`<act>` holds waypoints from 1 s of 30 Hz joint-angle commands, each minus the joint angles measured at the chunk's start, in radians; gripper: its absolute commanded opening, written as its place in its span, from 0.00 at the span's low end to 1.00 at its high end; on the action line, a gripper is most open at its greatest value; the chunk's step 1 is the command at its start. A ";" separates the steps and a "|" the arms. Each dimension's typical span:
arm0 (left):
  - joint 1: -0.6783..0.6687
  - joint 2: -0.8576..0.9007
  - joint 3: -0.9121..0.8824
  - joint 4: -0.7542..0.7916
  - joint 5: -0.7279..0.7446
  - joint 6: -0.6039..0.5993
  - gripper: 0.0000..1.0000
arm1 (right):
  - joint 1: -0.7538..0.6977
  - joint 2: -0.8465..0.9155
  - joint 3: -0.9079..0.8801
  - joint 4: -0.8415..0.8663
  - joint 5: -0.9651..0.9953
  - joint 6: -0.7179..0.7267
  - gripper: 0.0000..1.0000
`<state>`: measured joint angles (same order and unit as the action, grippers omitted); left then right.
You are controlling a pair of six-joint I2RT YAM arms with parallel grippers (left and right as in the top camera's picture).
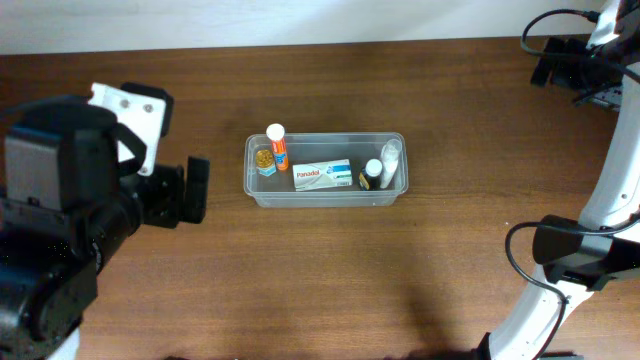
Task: Pack container
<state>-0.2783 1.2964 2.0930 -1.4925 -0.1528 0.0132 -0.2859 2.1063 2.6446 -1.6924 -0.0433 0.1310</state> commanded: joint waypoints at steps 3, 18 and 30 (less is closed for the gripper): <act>0.068 -0.267 -0.452 0.370 0.072 -0.010 1.00 | -0.003 -0.034 0.016 -0.006 -0.002 0.005 0.98; 0.154 -0.870 -1.411 1.048 0.113 -0.010 1.00 | -0.003 -0.034 0.016 -0.006 -0.002 0.005 0.98; 0.229 -1.167 -1.795 1.299 0.191 -0.010 1.00 | -0.003 -0.034 0.016 -0.006 -0.002 0.005 0.98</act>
<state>-0.0669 0.1833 0.3672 -0.2329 -0.0025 0.0063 -0.2859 2.1059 2.6446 -1.6924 -0.0433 0.1318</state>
